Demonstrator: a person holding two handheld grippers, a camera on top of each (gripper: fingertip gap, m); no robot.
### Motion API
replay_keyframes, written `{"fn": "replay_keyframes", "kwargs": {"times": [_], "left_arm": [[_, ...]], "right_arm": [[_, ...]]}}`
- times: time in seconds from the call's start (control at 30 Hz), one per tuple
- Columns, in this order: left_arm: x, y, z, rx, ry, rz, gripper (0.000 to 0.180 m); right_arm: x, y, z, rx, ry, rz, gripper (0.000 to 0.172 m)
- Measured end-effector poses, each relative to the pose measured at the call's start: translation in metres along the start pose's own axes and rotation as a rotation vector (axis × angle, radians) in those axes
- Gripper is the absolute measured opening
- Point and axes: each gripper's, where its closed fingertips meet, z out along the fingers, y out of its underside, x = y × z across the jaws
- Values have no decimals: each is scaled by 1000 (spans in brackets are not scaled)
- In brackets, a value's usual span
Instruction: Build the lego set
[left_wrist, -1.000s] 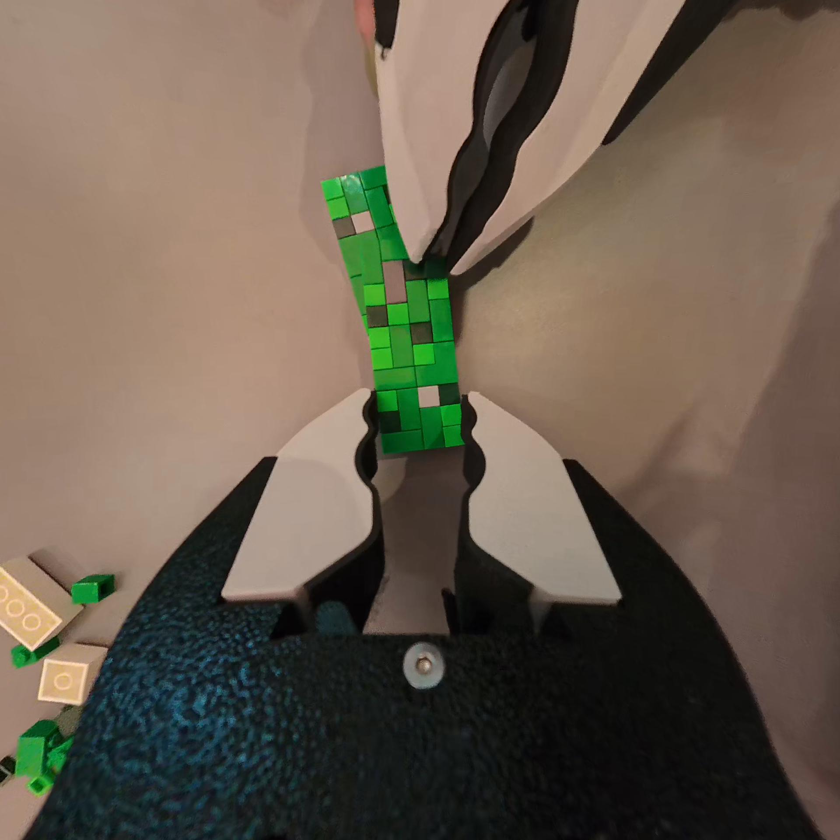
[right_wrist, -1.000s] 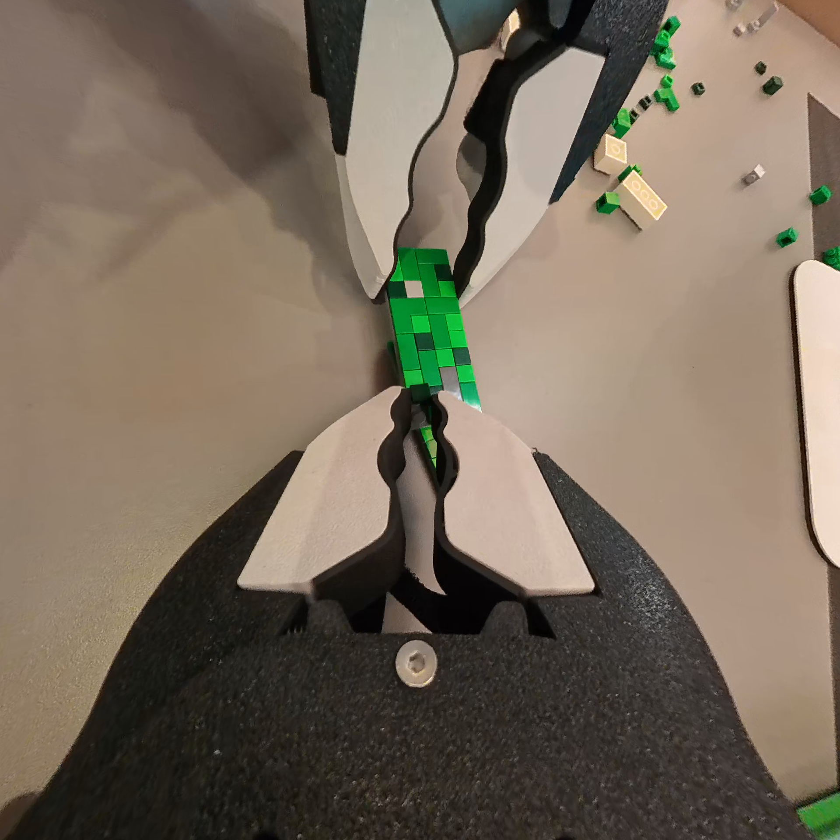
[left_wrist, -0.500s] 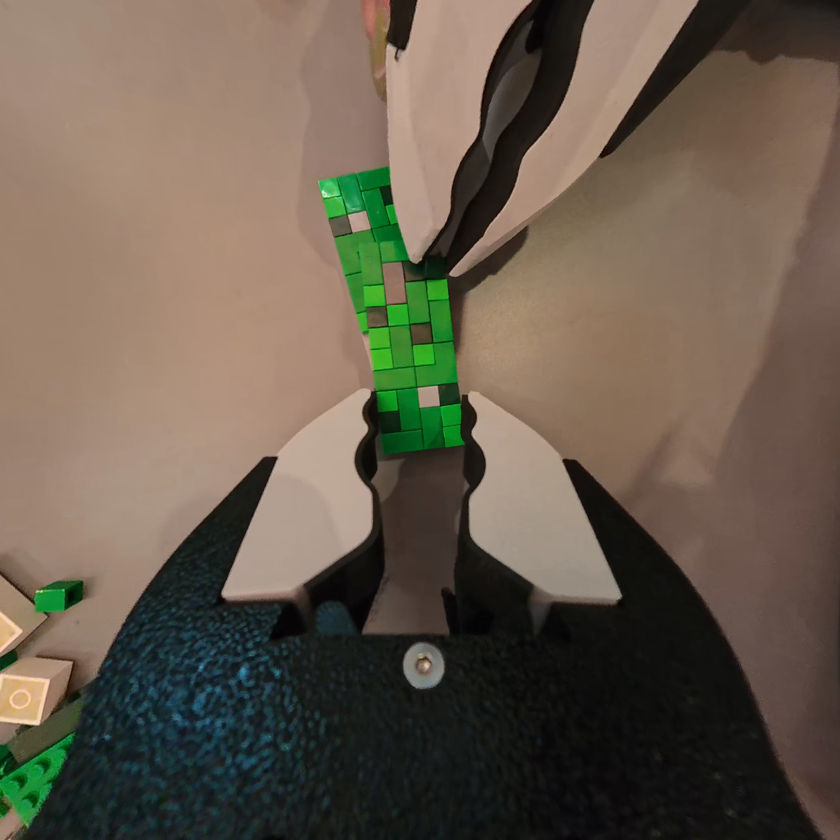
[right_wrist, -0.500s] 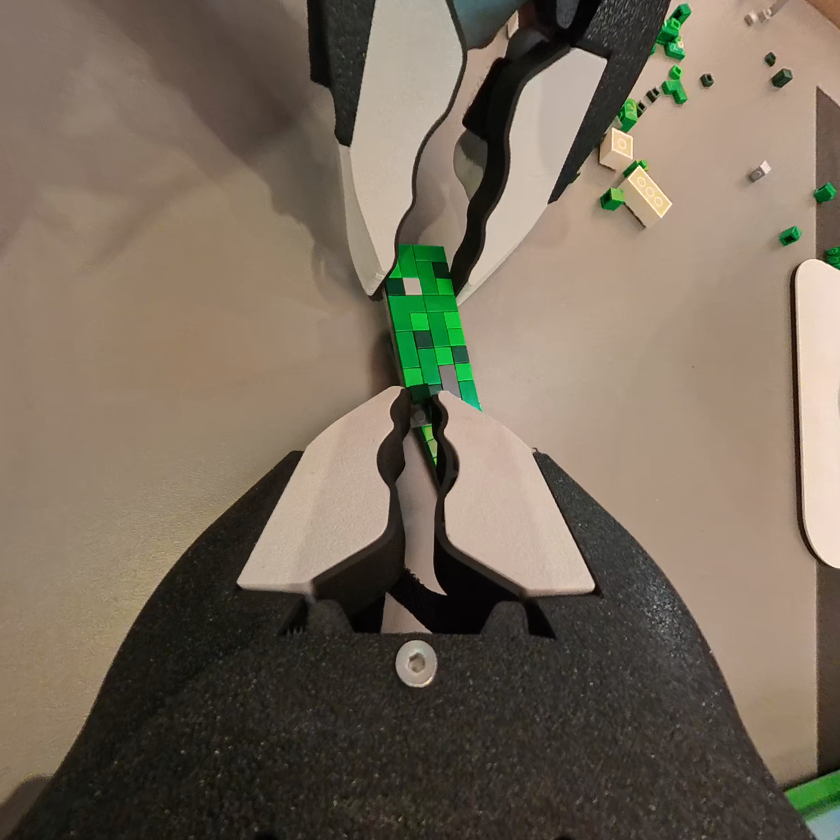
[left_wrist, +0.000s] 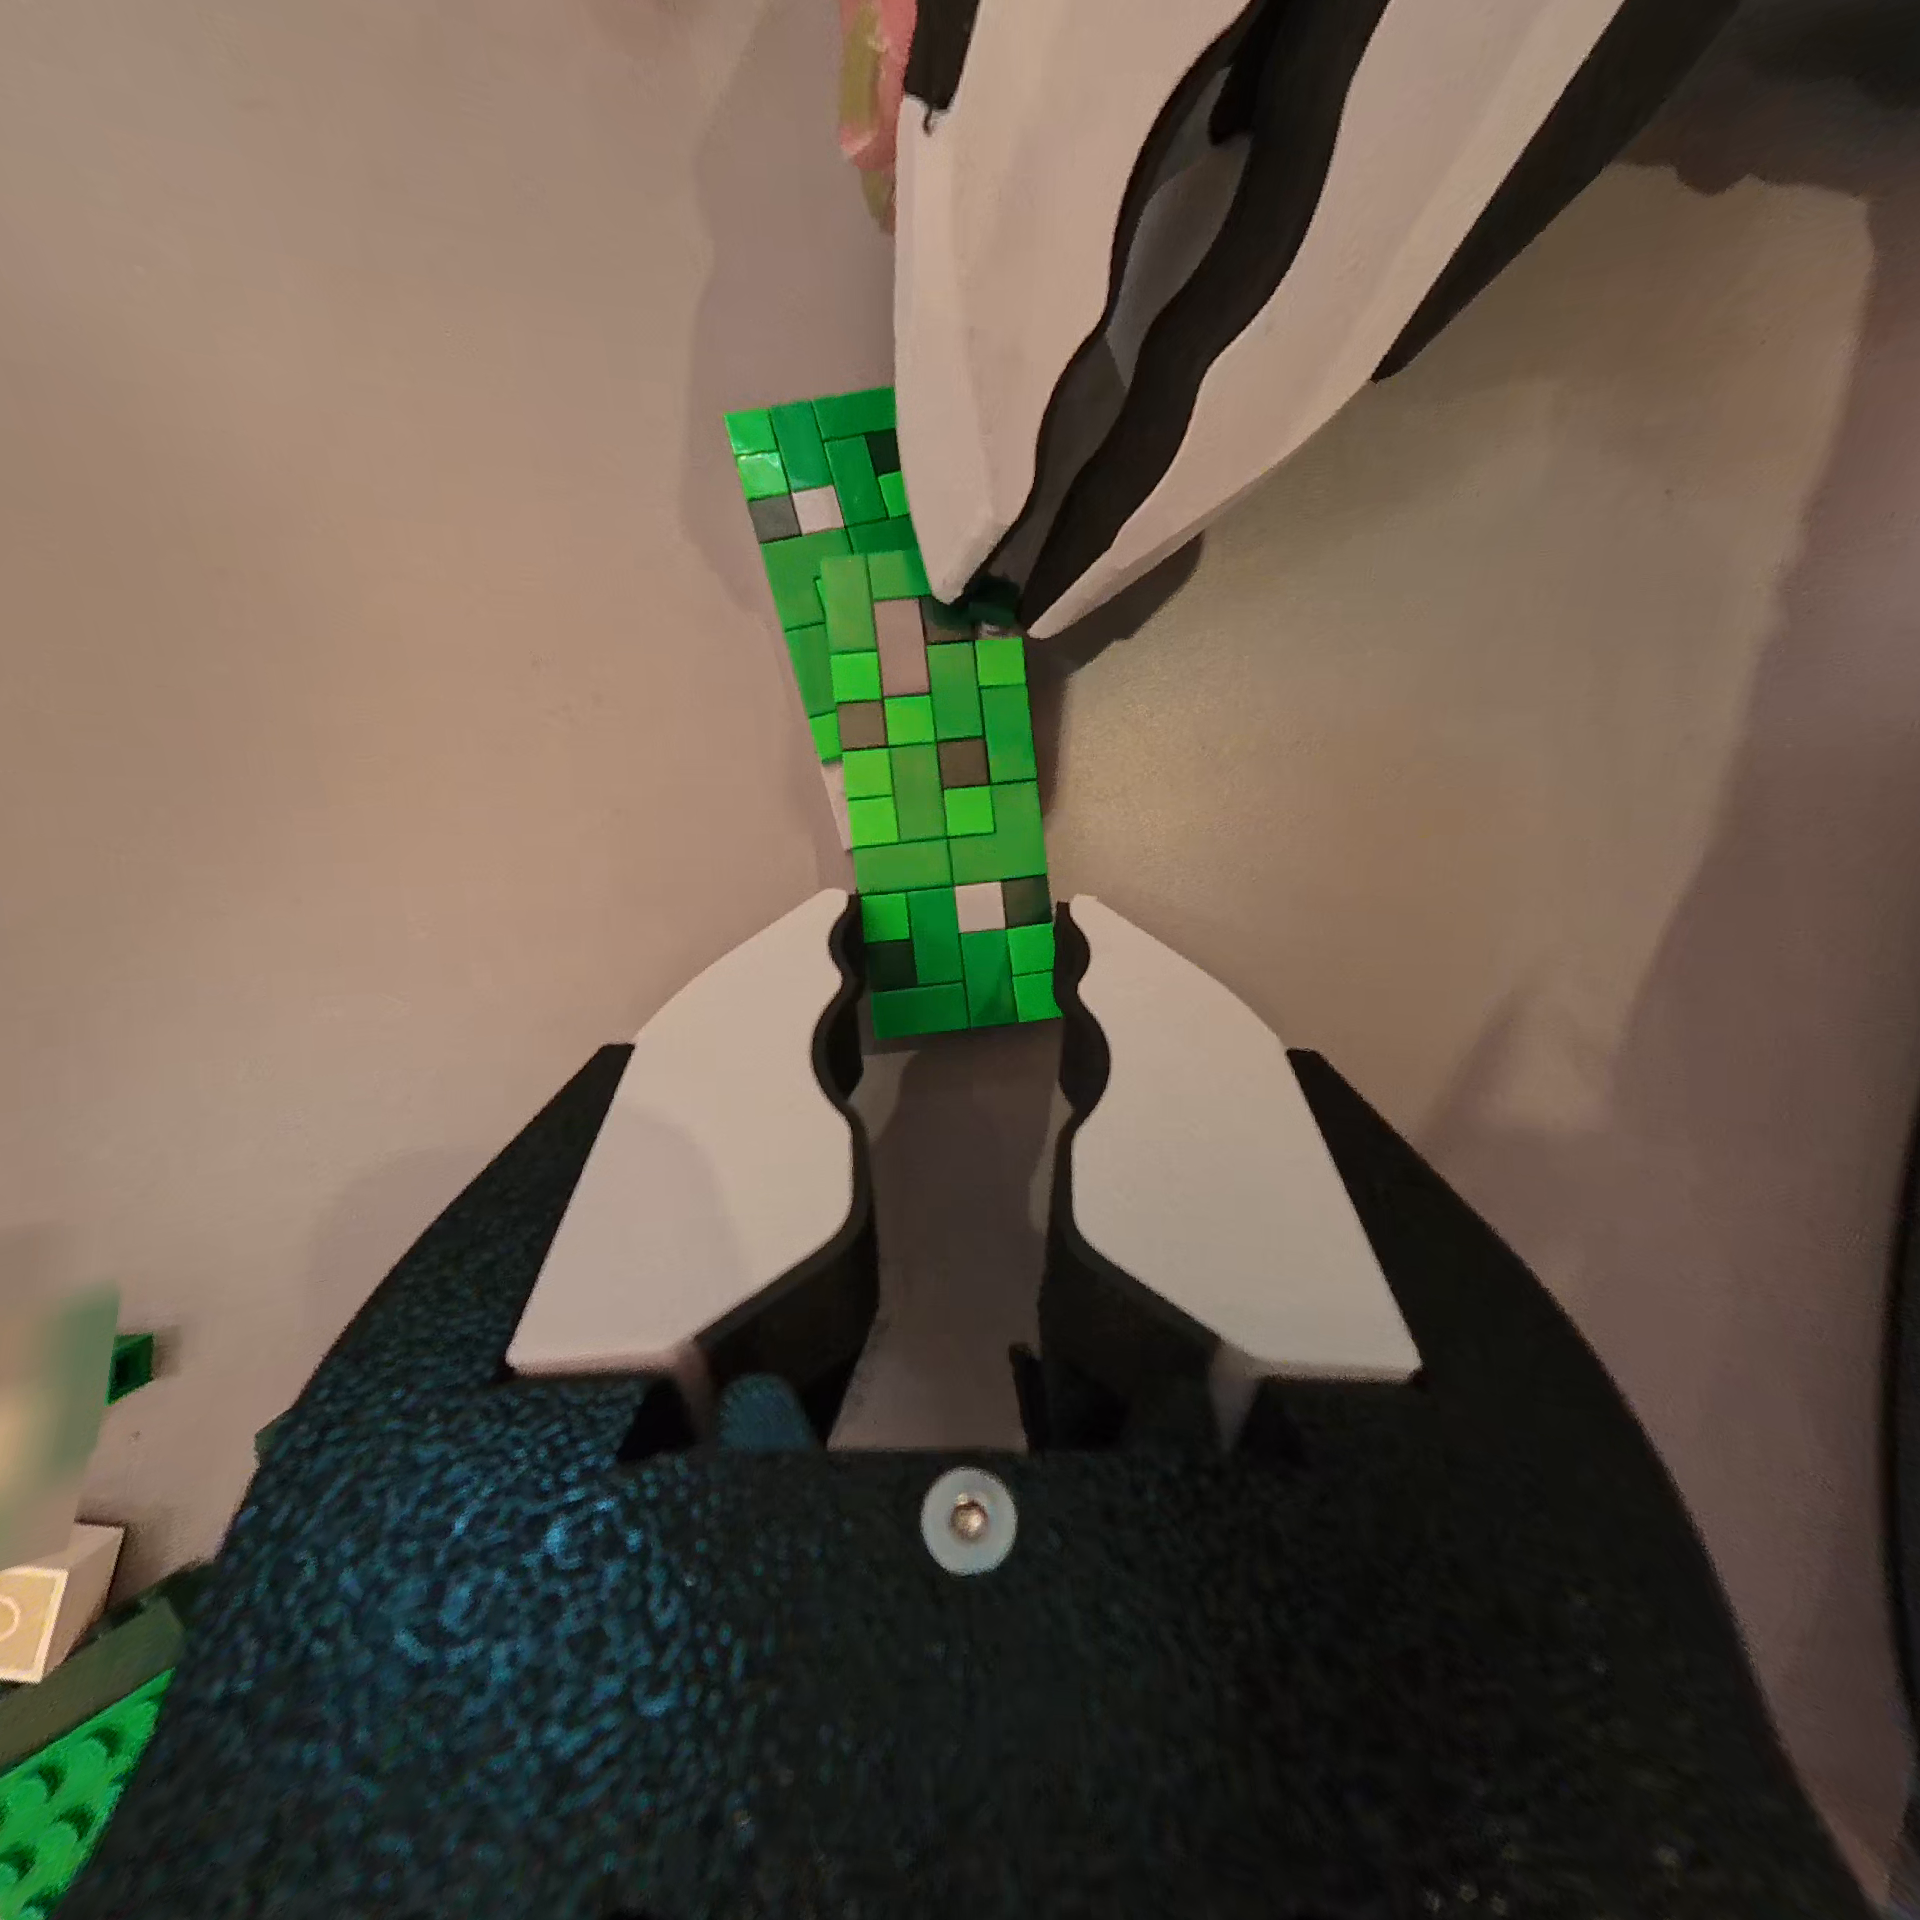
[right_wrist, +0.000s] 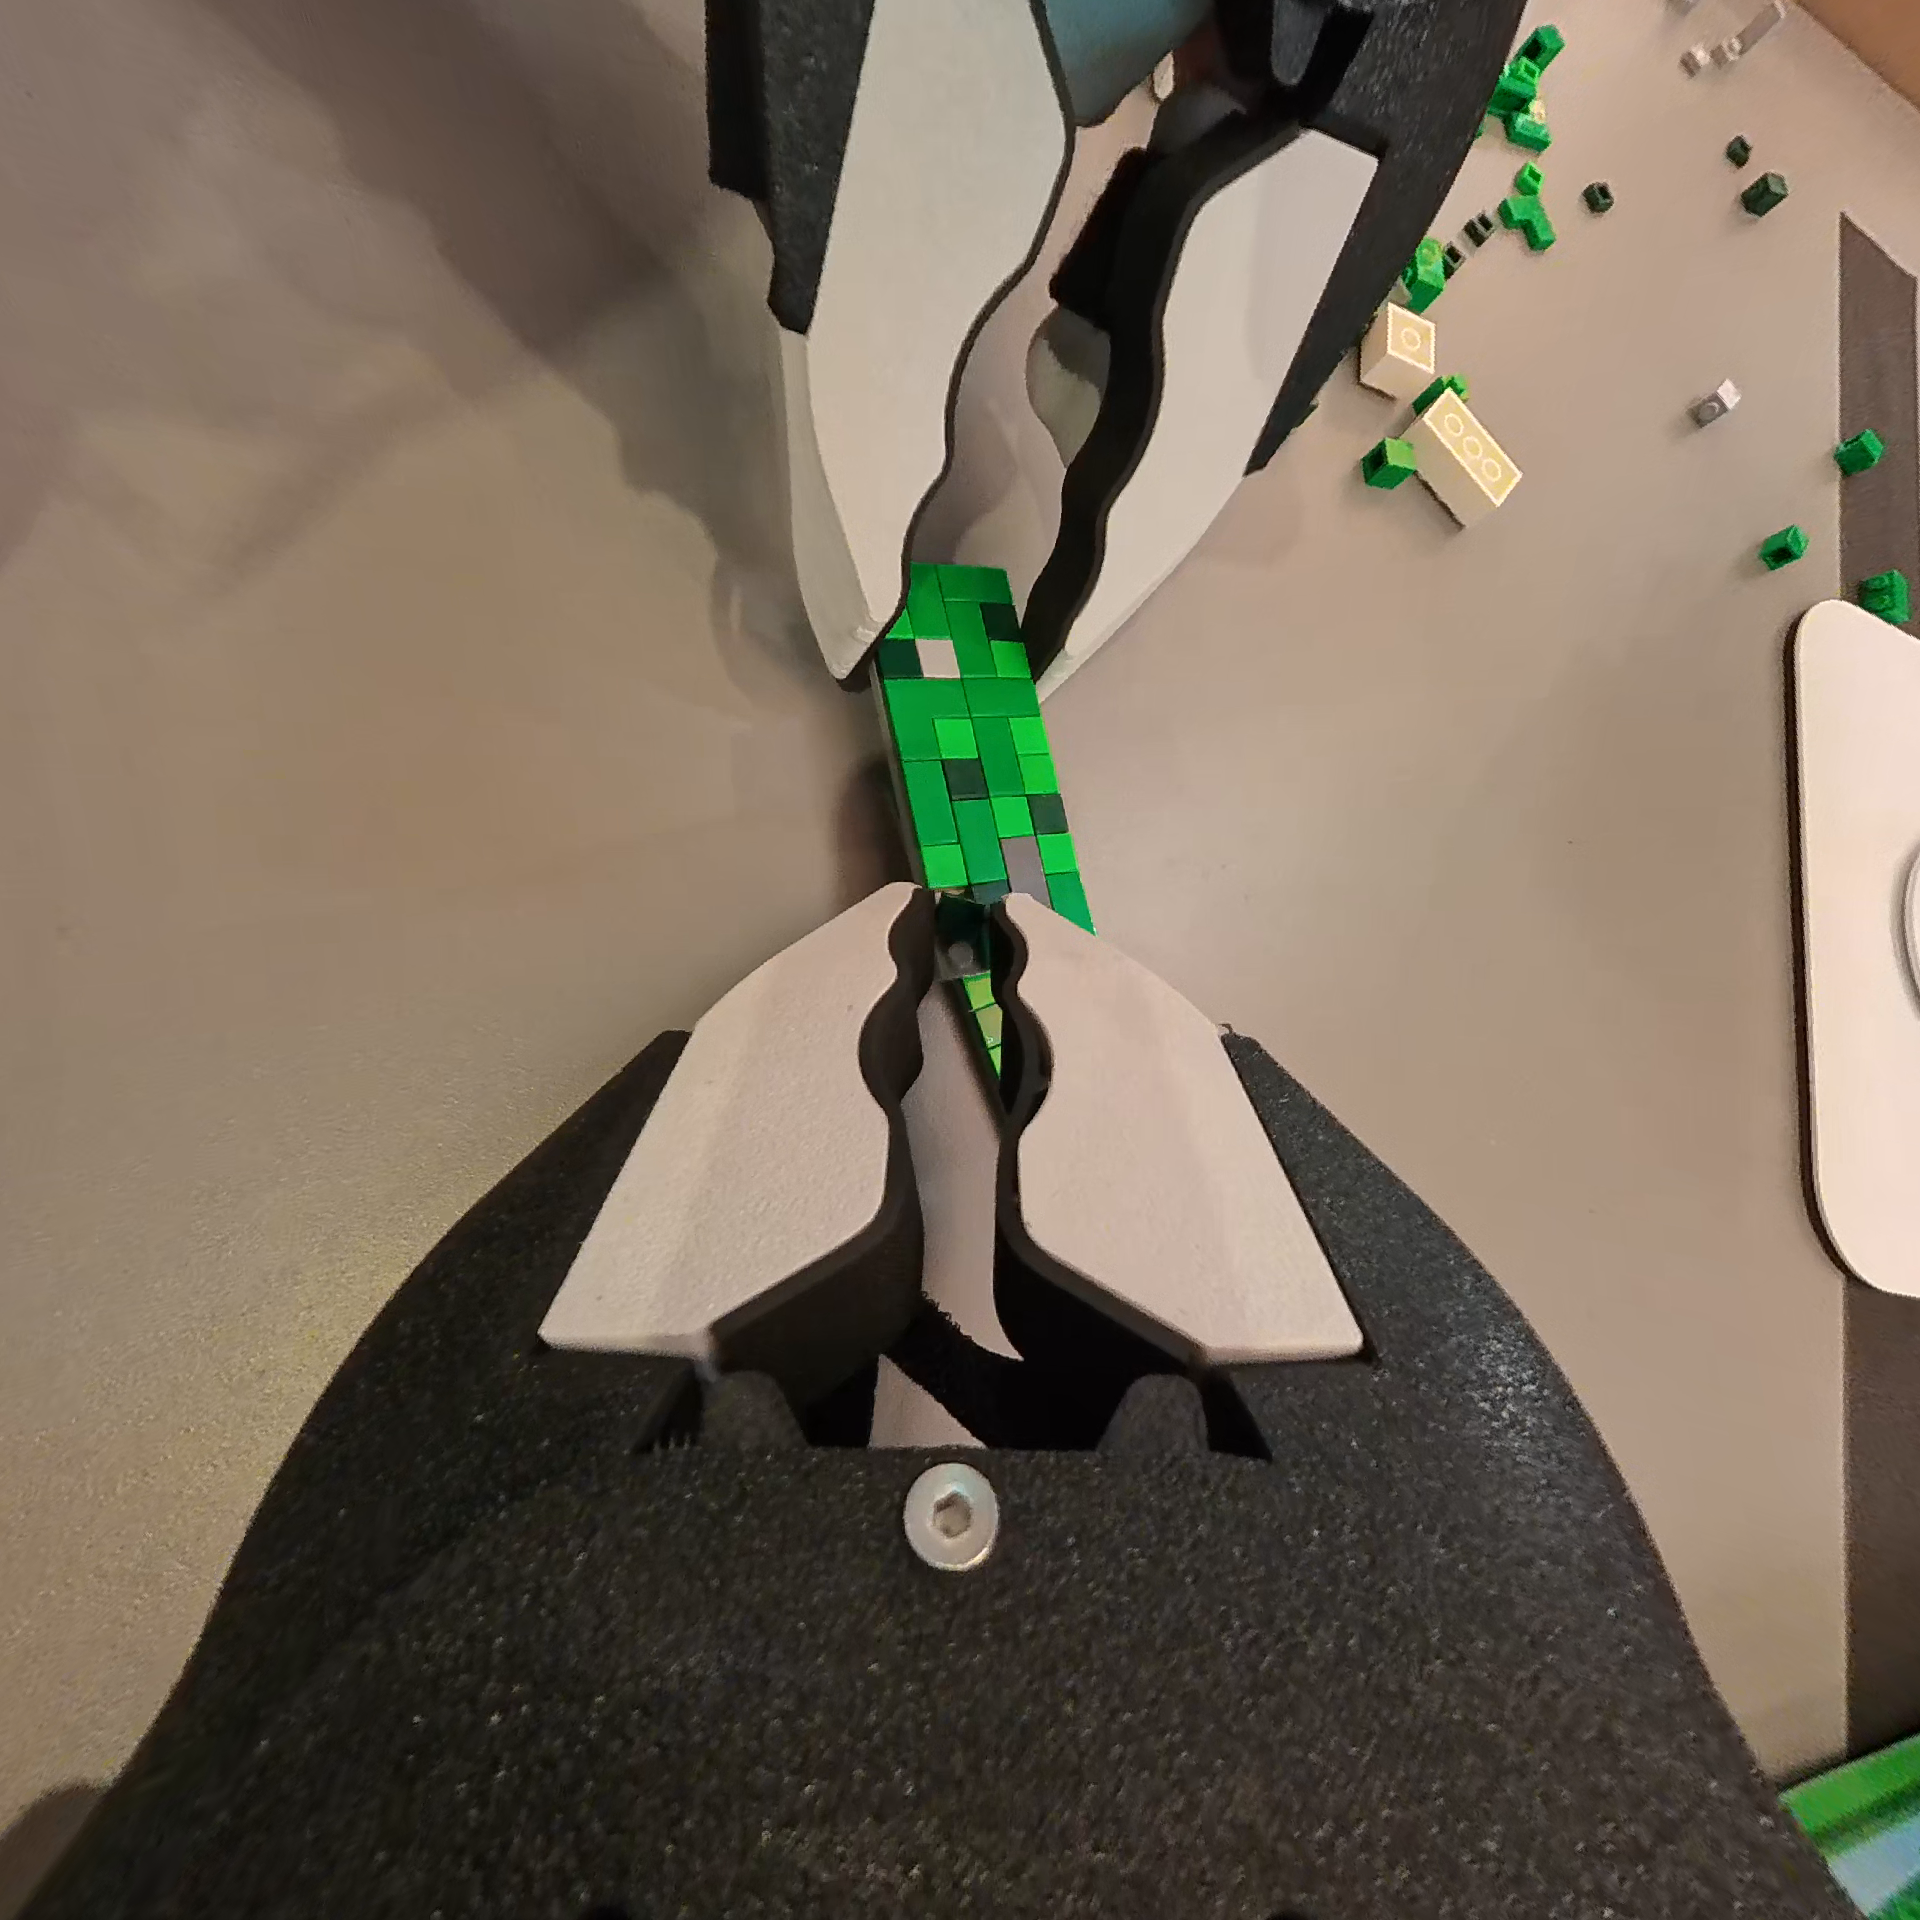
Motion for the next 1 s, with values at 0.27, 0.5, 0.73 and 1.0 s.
{"fn": "replay_keyframes", "kwargs": {"times": [0.27,0.5,0.73,1.0], "left_arm": [[-7,-4,-6,42,-11,-90,34],[-19,-12,-23,122,-14,-212,34],[-24,-2,-28,112,-81,-190,34],[-24,1,-16,113,-139,-98,34]], "right_arm": [[22,-6,-6,46,203,-26,17],[32,-15,-20,-11,568,-216,20],[28,14,-40,-45,573,139,9],[-26,29,-37,5,393,752,11]]}}
